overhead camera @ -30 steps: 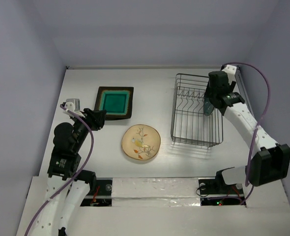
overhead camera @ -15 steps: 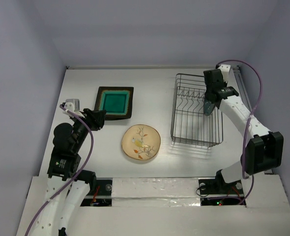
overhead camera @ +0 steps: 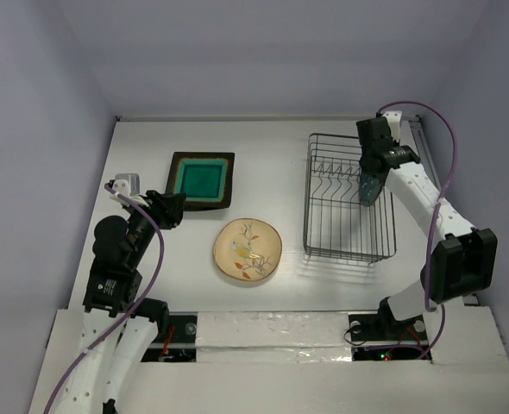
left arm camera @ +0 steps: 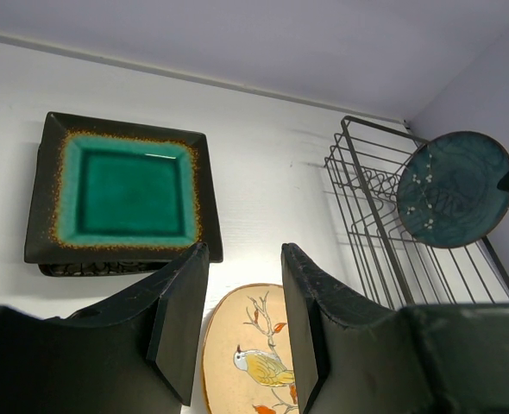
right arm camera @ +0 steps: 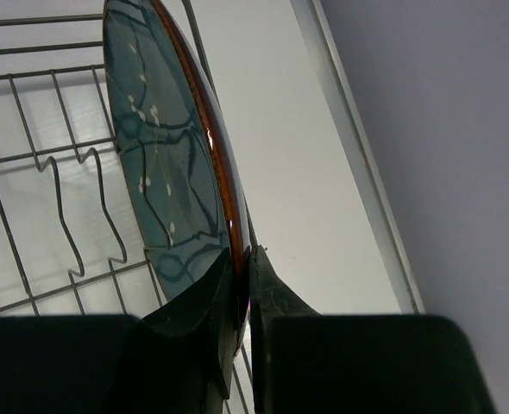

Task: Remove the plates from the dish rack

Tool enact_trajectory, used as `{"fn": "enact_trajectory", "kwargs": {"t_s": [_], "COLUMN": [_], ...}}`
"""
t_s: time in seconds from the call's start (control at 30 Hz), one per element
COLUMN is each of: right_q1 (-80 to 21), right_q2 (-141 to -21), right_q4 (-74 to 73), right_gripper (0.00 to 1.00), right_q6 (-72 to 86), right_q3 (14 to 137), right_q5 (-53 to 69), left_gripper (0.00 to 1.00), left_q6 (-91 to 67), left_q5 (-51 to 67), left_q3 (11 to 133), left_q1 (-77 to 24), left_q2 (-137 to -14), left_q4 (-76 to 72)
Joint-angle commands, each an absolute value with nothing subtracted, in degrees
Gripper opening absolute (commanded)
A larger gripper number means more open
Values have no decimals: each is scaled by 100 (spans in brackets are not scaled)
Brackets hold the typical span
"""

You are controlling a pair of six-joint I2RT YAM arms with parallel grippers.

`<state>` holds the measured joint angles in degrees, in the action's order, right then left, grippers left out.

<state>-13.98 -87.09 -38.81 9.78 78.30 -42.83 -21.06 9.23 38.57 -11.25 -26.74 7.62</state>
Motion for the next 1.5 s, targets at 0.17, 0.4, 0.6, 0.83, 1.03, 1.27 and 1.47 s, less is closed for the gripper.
{"fn": "enact_trajectory", "kwargs": {"t_s": [0.17,0.4,0.6,0.83,1.03,1.27,1.47], "right_q1": [-1521,-1634,-1977,-2970,-3453,-3840,-3841], "right_q2": [-7805,-7726,-6874,-6302,-6486,-7188,-7690], "right_q4": [-3894,-4052,-3579,-2075,-933,-186,-185], "right_gripper": [0,0,0,0,0,0,0], "right_q6": [607,668,756,1432,1994,2232,2206], "right_q3": [8929,9377,9484,8184,7270,6610,6381], "right_q5": [-4983,-5045,-3952,-1078,945,2073,2373], "left_gripper": [36,36,36,36,36,36,36], "left_q6": [-2092,-2083,-2092,-2092,-2092,-2092,-2083], "left_q5": [940,940,949,905,870,896,914], "left_q3": [3964,3955,3955,3964,3973,3964,3955], "left_q1": [-1151,-1151,-1151,-1151,-1046,-993,-940], "left_q2": [-2637,-2672,-2698,-2716,-2707,-2760,-2760], "left_q4": [554,545,527,554,563,545,545]}}
